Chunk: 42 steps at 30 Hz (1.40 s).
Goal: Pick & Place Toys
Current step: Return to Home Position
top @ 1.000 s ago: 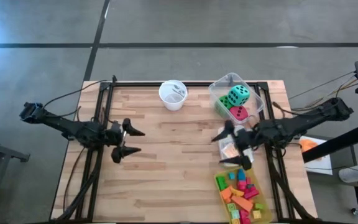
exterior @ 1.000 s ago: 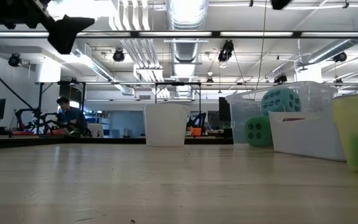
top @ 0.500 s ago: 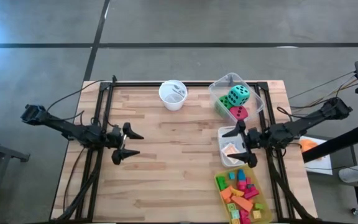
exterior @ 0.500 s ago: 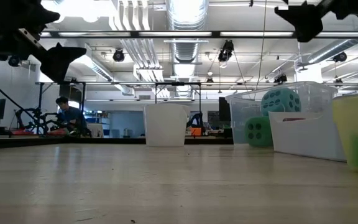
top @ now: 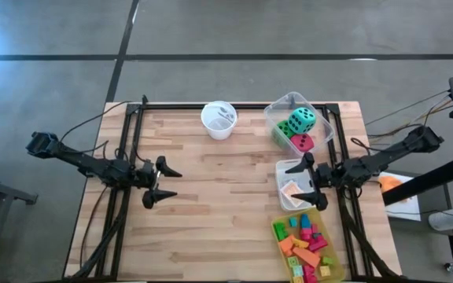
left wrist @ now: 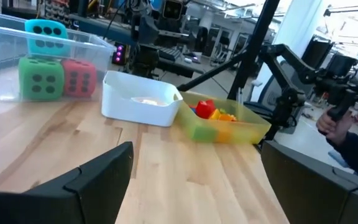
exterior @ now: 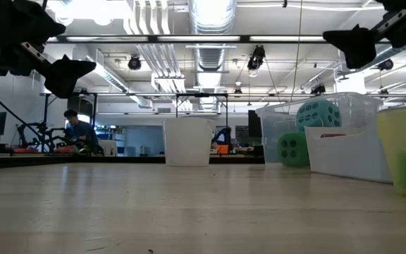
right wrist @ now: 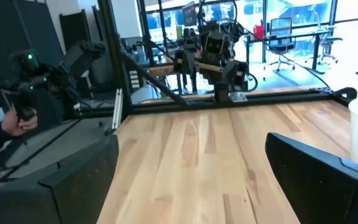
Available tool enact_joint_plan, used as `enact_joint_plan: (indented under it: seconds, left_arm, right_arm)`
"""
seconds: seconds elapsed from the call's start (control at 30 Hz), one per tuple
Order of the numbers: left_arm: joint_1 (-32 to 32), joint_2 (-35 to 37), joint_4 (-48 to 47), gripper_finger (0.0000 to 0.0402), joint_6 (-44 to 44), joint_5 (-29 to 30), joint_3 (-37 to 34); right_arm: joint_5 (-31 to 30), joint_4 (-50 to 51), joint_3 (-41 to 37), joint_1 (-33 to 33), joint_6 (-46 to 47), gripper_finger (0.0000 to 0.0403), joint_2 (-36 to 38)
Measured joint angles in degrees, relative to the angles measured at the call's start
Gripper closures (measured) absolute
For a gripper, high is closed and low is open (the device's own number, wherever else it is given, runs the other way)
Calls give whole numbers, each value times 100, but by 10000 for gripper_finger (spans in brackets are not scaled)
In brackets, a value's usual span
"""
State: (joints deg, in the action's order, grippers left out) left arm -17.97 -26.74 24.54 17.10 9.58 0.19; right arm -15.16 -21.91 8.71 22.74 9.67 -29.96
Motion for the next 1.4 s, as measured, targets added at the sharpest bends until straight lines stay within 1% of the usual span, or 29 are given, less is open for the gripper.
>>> enact_joint_plan:
  seconds: [0.2,0.4,0.57,0.67,0.73,0.87,1.03,1.2,1.4]
  left_arm:
    - [-1,-4,-303,43,-66,0,0]
    - [-1,0,-782,43,-20,0,-2]
    - [-1,0,-1490,43,-20,0,-4]
    - [-1,0,-1949,43,-20,0,-4]
    - [0,-9,-2225,43,-17,-8,-4]
    - [-3,-42,-2224,43,-17,-21,-4]
    - [-3,-37,-2222,43,-17,-20,-7]
    - [-3,-37,-2222,43,-17,-20,-7]
    - [-3,-37,-2223,43,-17,-20,-9]
  right_arm:
    - [2,-153,-433,0,-8,3,265]
    - [4,-68,-710,0,-141,3,906]
    - [61,661,-713,0,-141,3,1558]
    - [61,1237,-714,0,-187,3,1853]
    - [43,1400,-716,0,-191,3,1986]
    - [12,1292,-715,-4,-211,3,2101]
    - [11,1581,-714,-4,-263,3,2082]
    - [11,1748,-714,-4,-751,3,2083]
    - [9,1744,-714,-4,-817,3,2084]
